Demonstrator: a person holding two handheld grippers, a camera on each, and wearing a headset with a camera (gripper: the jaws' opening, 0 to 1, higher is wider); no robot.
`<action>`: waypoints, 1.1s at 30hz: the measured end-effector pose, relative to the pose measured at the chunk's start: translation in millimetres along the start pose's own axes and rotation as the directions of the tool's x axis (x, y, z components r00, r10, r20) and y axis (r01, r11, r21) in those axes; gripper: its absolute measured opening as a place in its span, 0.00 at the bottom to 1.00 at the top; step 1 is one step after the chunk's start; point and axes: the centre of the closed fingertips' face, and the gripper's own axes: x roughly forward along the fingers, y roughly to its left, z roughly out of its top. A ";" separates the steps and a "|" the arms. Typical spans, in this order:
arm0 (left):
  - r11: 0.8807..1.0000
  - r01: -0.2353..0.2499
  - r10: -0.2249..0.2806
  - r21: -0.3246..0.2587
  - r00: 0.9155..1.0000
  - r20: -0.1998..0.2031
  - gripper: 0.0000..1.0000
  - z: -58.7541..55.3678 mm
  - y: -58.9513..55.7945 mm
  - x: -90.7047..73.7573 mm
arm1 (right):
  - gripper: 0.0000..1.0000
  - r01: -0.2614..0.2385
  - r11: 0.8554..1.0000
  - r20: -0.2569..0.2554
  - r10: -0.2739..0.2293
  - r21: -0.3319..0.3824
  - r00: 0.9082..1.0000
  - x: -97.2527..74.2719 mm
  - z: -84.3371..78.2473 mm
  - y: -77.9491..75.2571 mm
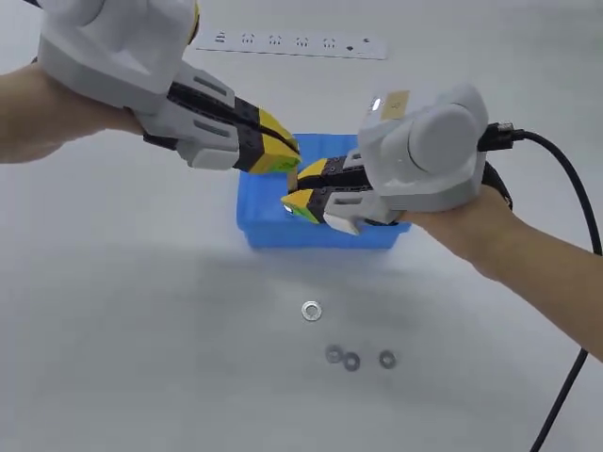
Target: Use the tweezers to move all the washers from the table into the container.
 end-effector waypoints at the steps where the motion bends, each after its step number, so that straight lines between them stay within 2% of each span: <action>1: 1.000 -0.002 0.002 0.004 1.000 -0.001 0.06 0.0 0.5 0.0 | 0.11 0.001 1.000 -0.002 -0.001 -0.002 1.000 -0.1 -0.1 -0.3; 10: 0.999 -0.011 0.011 0.032 1.000 0.003 0.06 4.7 1.7 -3.2 | 0.12 0.015 1.000 0.009 -0.015 0.000 1.000 -2.1 4.3 -2.1; 17: 0.997 -0.023 0.021 0.068 1.000 0.023 0.06 22.3 -3.9 -13.2 | 0.12 0.027 1.000 0.045 -0.026 -0.013 0.999 -14.0 19.1 -3.1; 20: 0.997 -0.022 0.020 0.071 0.999 0.033 0.06 25.9 -3.0 -17.1 | 0.12 0.020 0.999 0.063 -0.018 -0.029 0.998 -22.0 27.0 0.6; 24: 0.997 -0.023 0.019 0.068 0.998 0.055 0.06 37.3 -11.6 -25.2 | 0.12 0.024 0.999 0.082 -0.020 -0.046 0.996 -34.4 37.7 7.5; 29: 0.997 -0.017 0.012 0.073 0.997 0.071 0.06 49.0 -30.3 -32.3 | 0.12 0.030 0.997 0.092 -0.024 -0.068 0.995 -46.3 44.4 19.1; 33: 0.997 -0.014 0.009 0.080 0.997 0.072 0.06 53.9 -44.4 -34.6 | 0.12 0.032 0.997 0.097 -0.025 -0.071 0.995 -55.3 47.0 30.6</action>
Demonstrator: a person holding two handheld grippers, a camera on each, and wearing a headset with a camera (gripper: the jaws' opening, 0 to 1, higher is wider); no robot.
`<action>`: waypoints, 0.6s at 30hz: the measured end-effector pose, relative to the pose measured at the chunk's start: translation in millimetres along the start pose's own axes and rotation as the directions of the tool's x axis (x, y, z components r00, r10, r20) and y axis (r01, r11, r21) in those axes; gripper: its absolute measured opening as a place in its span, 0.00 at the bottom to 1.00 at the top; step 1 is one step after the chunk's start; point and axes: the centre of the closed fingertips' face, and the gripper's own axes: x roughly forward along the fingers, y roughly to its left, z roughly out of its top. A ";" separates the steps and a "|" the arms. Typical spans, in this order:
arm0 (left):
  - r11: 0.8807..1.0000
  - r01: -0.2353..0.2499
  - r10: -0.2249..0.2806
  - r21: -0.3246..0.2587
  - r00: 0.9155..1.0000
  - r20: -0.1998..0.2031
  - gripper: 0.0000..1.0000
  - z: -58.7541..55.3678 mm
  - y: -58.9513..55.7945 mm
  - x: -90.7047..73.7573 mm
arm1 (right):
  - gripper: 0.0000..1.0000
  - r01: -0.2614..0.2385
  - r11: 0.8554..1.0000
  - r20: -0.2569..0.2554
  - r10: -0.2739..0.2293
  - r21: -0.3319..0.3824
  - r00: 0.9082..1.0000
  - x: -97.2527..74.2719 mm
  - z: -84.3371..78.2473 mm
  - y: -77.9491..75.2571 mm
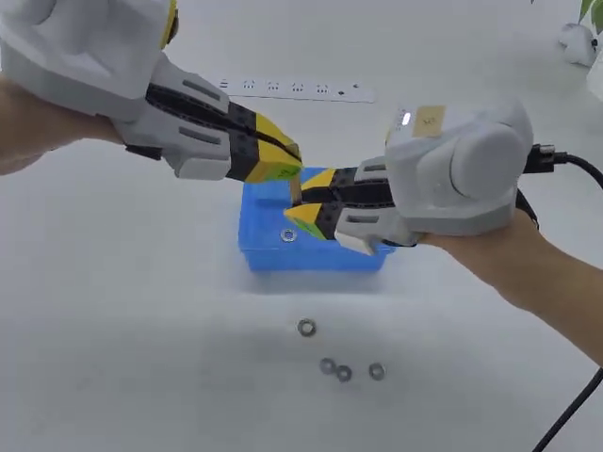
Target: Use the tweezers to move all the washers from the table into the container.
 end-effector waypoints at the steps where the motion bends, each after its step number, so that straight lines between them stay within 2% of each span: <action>1: 1.000 0.001 -0.001 -0.001 1.000 0.000 0.06 1.5 -4.3 -0.3 | 0.12 -0.001 1.000 0.000 0.001 -0.001 1.000 -1.6 -0.5 1.6; 11: 0.999 0.013 -0.012 -0.031 1.000 0.018 0.06 10.7 -36.9 2.7 | 0.12 -0.001 1.000 0.005 0.001 0.002 1.000 -22.6 -2.6 28.5; 18: 0.999 0.013 -0.012 -0.045 1.000 0.021 0.06 9.9 -51.1 6.2 | 0.12 0.003 1.000 0.000 -0.003 0.011 1.000 -28.0 -7.3 40.8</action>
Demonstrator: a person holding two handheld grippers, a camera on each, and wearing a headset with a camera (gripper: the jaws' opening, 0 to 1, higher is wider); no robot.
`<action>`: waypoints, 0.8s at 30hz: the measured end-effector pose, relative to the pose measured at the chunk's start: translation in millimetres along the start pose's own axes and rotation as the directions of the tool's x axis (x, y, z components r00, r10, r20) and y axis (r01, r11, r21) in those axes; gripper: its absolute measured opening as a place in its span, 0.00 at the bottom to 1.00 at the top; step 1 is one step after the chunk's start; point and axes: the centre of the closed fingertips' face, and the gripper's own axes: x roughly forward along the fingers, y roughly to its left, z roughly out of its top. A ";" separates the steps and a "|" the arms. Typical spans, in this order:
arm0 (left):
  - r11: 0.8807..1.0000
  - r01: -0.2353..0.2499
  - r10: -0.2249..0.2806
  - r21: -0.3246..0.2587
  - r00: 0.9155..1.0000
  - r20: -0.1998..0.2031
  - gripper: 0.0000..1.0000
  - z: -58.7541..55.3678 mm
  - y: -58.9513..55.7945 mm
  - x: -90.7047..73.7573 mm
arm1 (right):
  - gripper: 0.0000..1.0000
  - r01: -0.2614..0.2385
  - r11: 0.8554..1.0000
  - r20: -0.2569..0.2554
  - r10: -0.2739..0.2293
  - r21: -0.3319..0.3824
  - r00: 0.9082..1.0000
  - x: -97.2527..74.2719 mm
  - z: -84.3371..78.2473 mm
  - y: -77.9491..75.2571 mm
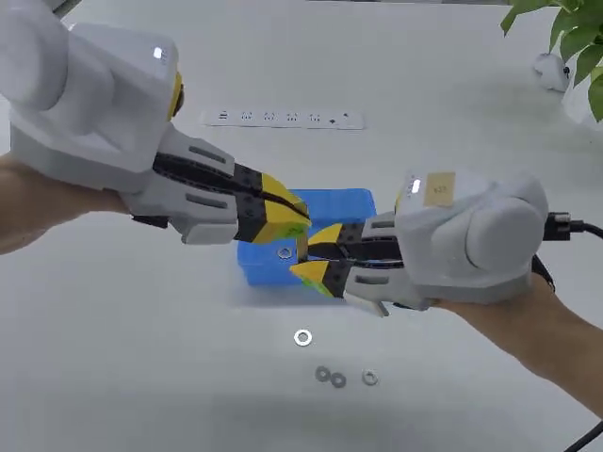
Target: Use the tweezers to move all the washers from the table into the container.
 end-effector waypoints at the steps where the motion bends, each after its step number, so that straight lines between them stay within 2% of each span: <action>1: 1.000 0.001 -0.001 -0.003 1.000 -0.001 0.06 -0.9 -2.3 0.5 | 0.12 0.000 1.000 -0.001 0.000 -0.001 1.000 -0.3 -0.6 1.6; 15: 0.999 0.003 -0.003 -0.040 1.000 0.007 0.06 -10.4 -22.4 3.3 | 0.12 -0.021 1.000 -0.018 0.022 0.011 1.000 -3.2 -10.7 24.8; 24: 0.998 0.016 -0.015 -0.068 1.000 0.017 0.06 -20.9 -26.9 6.3 | 0.12 -0.030 0.999 -0.031 0.031 0.021 0.999 -0.7 -21.1 32.6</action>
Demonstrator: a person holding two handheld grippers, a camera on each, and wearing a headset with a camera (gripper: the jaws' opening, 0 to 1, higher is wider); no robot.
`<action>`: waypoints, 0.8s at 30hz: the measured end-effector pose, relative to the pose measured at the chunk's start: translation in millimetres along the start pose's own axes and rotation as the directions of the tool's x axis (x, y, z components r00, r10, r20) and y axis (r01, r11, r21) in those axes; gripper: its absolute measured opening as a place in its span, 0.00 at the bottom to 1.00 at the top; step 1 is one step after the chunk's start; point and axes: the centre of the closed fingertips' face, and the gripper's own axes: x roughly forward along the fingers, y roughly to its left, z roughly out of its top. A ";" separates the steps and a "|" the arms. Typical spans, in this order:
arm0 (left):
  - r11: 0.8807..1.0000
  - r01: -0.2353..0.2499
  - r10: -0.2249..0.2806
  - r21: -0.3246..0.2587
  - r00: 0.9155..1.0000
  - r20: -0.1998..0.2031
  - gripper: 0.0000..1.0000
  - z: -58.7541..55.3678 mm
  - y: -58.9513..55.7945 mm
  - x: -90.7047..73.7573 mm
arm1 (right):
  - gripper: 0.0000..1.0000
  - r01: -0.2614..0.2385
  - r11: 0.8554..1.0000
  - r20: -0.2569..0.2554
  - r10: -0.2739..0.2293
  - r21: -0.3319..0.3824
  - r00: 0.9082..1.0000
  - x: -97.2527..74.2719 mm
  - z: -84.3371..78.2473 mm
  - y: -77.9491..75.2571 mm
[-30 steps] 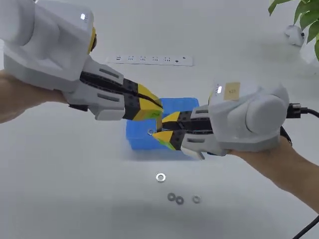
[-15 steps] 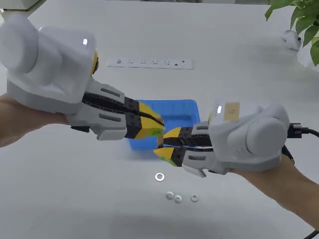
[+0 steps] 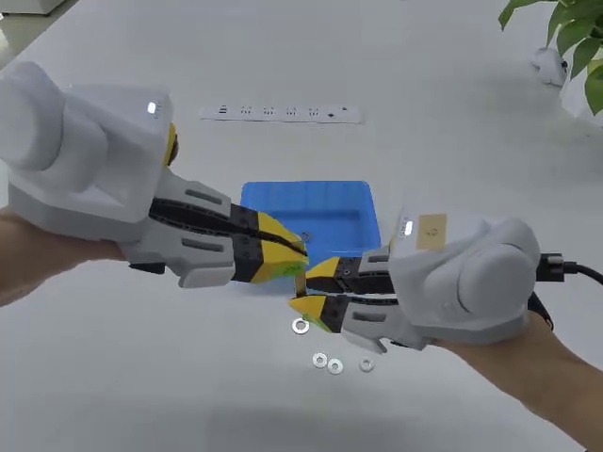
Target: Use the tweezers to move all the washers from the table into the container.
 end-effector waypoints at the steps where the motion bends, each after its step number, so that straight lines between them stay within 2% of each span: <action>1: 1.000 -0.001 0.001 -0.004 1.000 -0.002 0.06 -2.3 0.1 1.1 | 0.12 -0.005 1.000 -0.005 0.005 0.003 1.000 0.8 -2.3 1.1; 9: 0.999 0.000 0.000 -0.036 1.000 -0.006 0.06 -11.0 1.9 6.4 | 0.12 -0.016 1.000 -0.020 0.016 0.021 1.000 4.9 -11.6 3.0; 24: 0.998 0.019 -0.020 -0.058 1.000 -0.018 0.06 -24.2 8.5 15.2 | 0.12 -0.024 0.998 -0.040 0.026 0.050 0.999 14.3 -26.4 -0.3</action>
